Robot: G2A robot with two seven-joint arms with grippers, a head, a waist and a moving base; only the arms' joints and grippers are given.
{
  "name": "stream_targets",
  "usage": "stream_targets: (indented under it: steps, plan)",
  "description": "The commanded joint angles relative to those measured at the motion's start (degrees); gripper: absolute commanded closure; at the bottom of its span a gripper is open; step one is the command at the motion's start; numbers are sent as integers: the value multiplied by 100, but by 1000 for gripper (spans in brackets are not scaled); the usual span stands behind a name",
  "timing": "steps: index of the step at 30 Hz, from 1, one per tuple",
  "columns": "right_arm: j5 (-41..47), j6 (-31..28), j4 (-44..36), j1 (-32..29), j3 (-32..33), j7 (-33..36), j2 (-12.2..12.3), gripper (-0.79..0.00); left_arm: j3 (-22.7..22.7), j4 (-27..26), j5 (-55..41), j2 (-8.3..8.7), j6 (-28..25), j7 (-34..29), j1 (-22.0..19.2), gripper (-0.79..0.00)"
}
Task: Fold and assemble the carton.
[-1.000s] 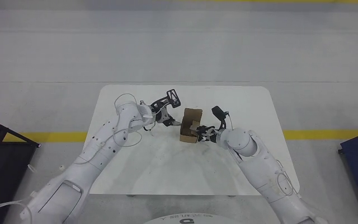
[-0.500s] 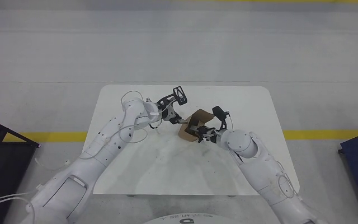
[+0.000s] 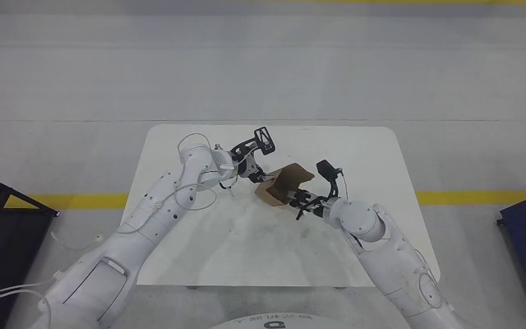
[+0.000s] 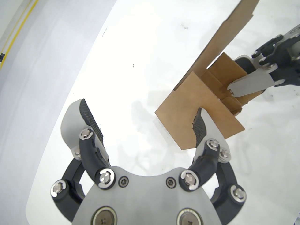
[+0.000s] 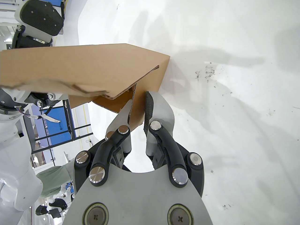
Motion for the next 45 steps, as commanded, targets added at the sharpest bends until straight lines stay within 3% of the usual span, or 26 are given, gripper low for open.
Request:
stream_targets:
  steps: [1,9,12,13,20,29,37,42,45]
  plan:
    - [-17,49,-13,22,-21,-2,-2,-132,0,0,0,0,0,0,0,-785]
    - [-232,67,-522,-378,153,-145,59,-99,0,0,0,0,0,0,0,-785]
    - [-435,112,-862,-650,348,-106,115,-55,0,0,0,0,0,0,0,-785]
    - [-466,155,-983,-733,415,-98,129,-3,0,0,0,0,0,0,0,-785]
    - [-736,420,-1787,-1152,759,141,215,0,0,0,0,0,0,0,0,-785]
    - [-755,433,-1764,-1153,755,121,215,0,0,0,0,0,0,0,0,-785]
    - [-2200,1999,-2055,-917,134,432,228,0,-406,-9,38,163,-42,430,345,-785]
    - [-2552,2328,-2339,-861,-1,741,246,0,-688,-115,110,289,-235,717,582,-785]
    - [-3065,2224,-2259,-722,-235,1170,285,0,-803,-139,59,358,-780,965,660,-785]
